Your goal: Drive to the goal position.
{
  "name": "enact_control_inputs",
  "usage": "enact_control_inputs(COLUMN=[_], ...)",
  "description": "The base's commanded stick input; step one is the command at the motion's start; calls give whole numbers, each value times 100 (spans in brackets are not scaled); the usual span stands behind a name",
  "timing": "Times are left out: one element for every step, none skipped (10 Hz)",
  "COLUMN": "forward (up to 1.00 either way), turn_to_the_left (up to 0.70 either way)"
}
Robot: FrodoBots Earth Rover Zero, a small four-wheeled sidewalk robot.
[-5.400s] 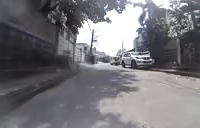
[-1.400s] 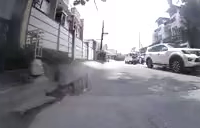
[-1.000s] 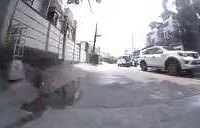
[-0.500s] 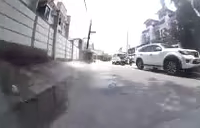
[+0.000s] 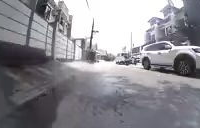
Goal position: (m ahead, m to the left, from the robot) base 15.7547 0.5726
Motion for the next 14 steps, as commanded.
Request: enact_control_inputs(forward=[100, 100, 100, 100, 100, 100, 100, 100, 100, 100, 100, 100, 100, 100], turn_to_the_left=[-2, -1, 0, -2, -2, -2, -2, -2, -2, -4, -22, -40, -40, -31])
